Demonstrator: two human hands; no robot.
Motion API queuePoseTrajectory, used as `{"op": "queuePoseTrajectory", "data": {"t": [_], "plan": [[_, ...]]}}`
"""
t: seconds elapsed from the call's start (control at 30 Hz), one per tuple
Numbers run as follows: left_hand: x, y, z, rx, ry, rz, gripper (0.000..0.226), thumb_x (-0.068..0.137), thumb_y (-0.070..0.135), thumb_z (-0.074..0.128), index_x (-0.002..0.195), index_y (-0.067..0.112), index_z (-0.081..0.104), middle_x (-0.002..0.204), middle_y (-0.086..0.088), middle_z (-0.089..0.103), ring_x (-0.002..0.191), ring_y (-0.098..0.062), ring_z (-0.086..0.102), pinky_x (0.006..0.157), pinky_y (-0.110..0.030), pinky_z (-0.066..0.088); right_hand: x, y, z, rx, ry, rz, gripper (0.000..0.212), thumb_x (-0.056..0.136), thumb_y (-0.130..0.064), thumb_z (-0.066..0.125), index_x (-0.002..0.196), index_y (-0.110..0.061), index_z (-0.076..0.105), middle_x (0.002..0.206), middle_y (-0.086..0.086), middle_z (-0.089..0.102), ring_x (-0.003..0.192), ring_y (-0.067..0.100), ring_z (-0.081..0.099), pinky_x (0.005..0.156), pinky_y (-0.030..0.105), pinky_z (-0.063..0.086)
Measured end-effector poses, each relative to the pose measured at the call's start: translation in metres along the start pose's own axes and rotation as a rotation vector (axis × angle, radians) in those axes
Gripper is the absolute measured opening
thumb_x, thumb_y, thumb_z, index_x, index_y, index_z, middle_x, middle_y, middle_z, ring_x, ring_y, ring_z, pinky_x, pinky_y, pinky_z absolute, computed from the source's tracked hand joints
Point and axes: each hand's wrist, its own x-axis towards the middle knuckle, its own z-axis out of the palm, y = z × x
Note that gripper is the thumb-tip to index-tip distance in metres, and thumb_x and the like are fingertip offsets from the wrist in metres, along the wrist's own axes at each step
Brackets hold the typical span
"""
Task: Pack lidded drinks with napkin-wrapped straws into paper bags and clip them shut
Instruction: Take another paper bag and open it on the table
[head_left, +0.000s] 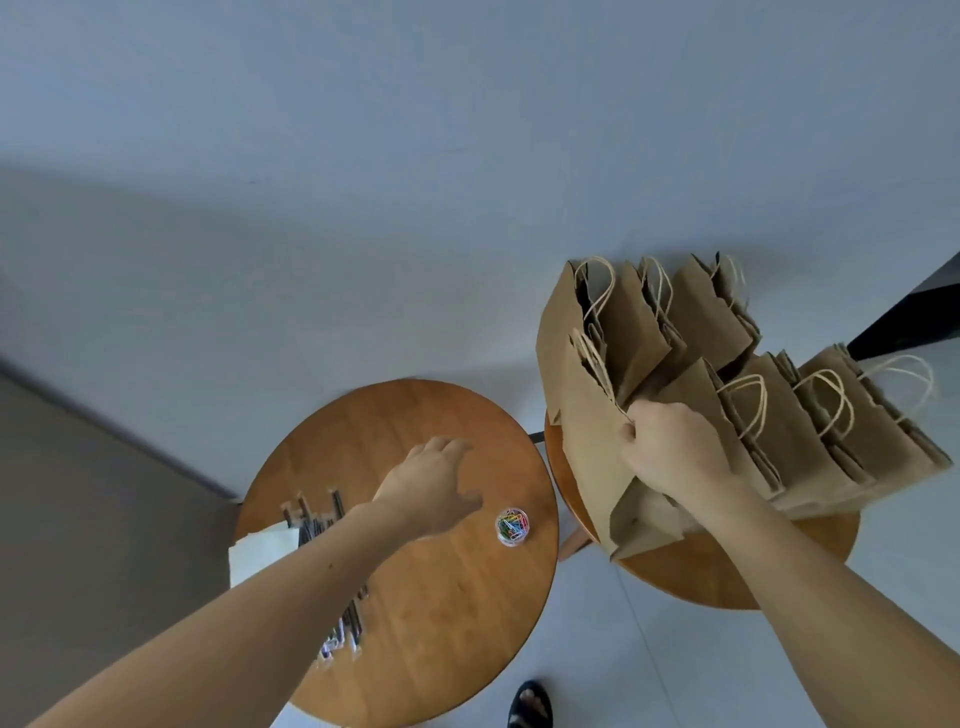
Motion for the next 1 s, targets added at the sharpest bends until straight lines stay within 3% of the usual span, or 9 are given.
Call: {"op": "queuePoseTrajectory", "data": {"t": [0.13,0.23,0.43,0.53,0.63,0.7,0.87,1.0], "plan": [[-0.009,-0.030,-0.005,-0.036,0.006,-0.011,0.073,0.090,0.047,0.060,0.152,0.027,0.028,0.156,0.000,0.031,0.140,-0.024,0.033,0.106,-0.041,0.040,-0.007,-0.067,-0.012,0.011,0.018,-0.123,0.018,0.095,-0.024,0.051,0.081,-0.013,0.055,0.070,0.005,0.058,0.063,0.025,0.052,0.054,0.031,0.041],[-0.019,-0.059,-0.012,-0.084,0.022,-0.032,0.074,0.089,0.046,0.060,0.152,0.025,0.028,0.157,0.000,0.030,0.140,-0.025,0.033,0.106,-0.041,0.040,-0.010,-0.118,-0.001,0.004,0.032,-0.163,0.020,0.094,-0.021,0.050,0.076,-0.013,0.050,0.061,0.000,0.047,0.057,0.022,0.045,0.047,0.028,0.029],[-0.041,-0.116,-0.023,-0.155,0.043,-0.068,0.068,0.089,0.045,0.055,0.150,0.025,0.032,0.152,-0.004,0.037,0.135,-0.027,0.040,0.103,-0.043,0.043,-0.026,-0.198,0.054,0.042,-0.046,-0.176,0.019,0.093,-0.017,0.050,0.075,-0.014,0.046,0.064,0.002,0.050,0.062,0.025,0.057,0.051,0.030,0.038],[-0.052,-0.136,-0.015,-0.166,0.022,-0.072,0.062,0.088,0.044,0.056,0.143,0.020,0.040,0.145,-0.007,0.045,0.126,-0.028,0.047,0.099,-0.043,0.045,-0.046,-0.221,0.087,0.037,-0.077,-0.166,0.023,0.094,-0.018,0.051,0.073,-0.019,0.042,0.062,-0.006,0.051,0.057,0.015,0.049,0.045,0.021,0.028],[-0.063,-0.151,0.005,-0.191,-0.031,-0.077,0.066,0.090,0.047,0.056,0.148,0.021,0.035,0.144,-0.007,0.045,0.127,-0.028,0.047,0.101,-0.042,0.044,-0.071,-0.231,0.117,0.049,-0.162,-0.154,0.026,0.094,-0.017,0.052,0.072,-0.025,0.041,0.057,-0.017,0.034,0.054,0.006,0.041,0.043,0.014,0.019],[-0.069,-0.156,0.023,-0.212,-0.099,-0.083,0.067,0.091,0.052,0.053,0.147,0.020,0.034,0.142,-0.007,0.046,0.124,-0.028,0.049,0.101,-0.043,0.046,-0.086,-0.228,0.133,0.043,-0.235,-0.176,0.023,0.097,-0.028,0.048,0.075,-0.023,0.044,0.061,-0.012,0.041,0.057,0.008,0.049,0.045,0.016,0.023],[-0.070,-0.152,0.052,-0.238,-0.192,-0.081,0.076,0.091,0.059,0.049,0.153,0.023,0.023,0.147,-0.006,0.043,0.127,-0.028,0.047,0.101,-0.046,0.047,-0.095,-0.208,0.145,0.134,-0.376,-0.180,0.060,0.086,-0.078,0.030,0.078,-0.022,0.053,0.064,-0.005,0.057,0.059,0.008,0.058,0.052,0.024,0.045],[-0.065,-0.140,0.057,-0.235,-0.221,-0.126,0.085,0.083,0.065,0.054,0.151,0.021,0.025,0.141,-0.004,0.048,0.119,-0.026,0.053,0.095,-0.043,0.051,-0.082,-0.188,0.143,0.159,-0.439,-0.246,0.063,0.082,-0.084,0.029,0.091,-0.026,0.053,0.067,-0.010,0.056,0.062,0.005,0.055,0.052,0.020,0.037]]}}
